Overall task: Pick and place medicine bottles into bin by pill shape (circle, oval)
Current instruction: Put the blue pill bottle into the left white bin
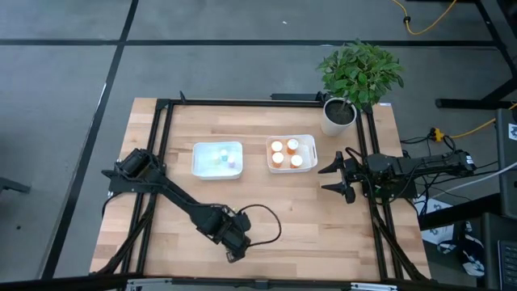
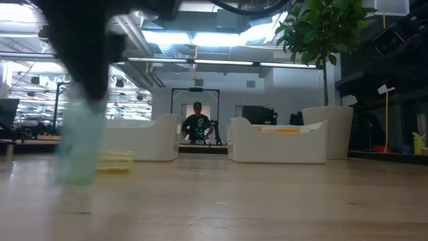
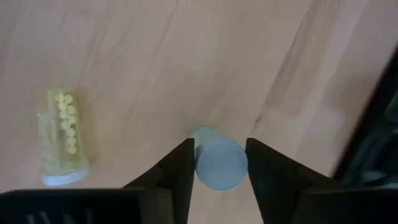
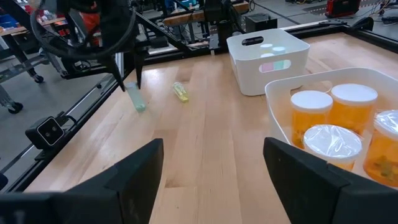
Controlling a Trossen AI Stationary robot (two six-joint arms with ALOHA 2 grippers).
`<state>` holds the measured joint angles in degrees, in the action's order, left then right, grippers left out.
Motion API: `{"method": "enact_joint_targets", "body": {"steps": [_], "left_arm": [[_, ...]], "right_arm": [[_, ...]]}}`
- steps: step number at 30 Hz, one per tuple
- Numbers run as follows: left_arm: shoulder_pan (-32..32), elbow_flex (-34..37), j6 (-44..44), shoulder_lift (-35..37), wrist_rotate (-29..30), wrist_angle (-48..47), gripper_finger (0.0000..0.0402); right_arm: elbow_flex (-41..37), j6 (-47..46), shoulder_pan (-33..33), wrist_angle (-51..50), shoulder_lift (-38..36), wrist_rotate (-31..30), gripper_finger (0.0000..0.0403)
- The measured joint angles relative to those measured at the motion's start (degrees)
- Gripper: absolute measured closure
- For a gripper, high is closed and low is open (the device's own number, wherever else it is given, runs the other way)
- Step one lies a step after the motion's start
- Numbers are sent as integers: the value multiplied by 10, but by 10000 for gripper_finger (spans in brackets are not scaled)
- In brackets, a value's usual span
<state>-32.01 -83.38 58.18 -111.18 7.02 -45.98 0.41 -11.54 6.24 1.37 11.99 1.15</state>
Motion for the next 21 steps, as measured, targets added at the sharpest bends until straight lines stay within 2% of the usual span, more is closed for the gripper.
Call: {"method": "enact_joint_targets", "body": {"steps": [3, 6, 13, 18, 21], "left_arm": [[22, -32, 28, 0, -10, -28, 278], [46, -85, 23, 0, -11, -107, 286], [108, -215, -73, 2, -11, -358, 289], [172, -232, -106, 31, 16, -421, 290], [210, -232, -162, 57, 39, -443, 291]], "right_arm": [[0, 0, 0, 0, 0, 0, 124], [0, 0, 0, 0, 0, 0, 124], [0, 0, 0, 0, 0, 0, 124], [0, 0, 0, 0, 0, 0, 124], [0, 0, 0, 0, 0, 0, 124]]}}
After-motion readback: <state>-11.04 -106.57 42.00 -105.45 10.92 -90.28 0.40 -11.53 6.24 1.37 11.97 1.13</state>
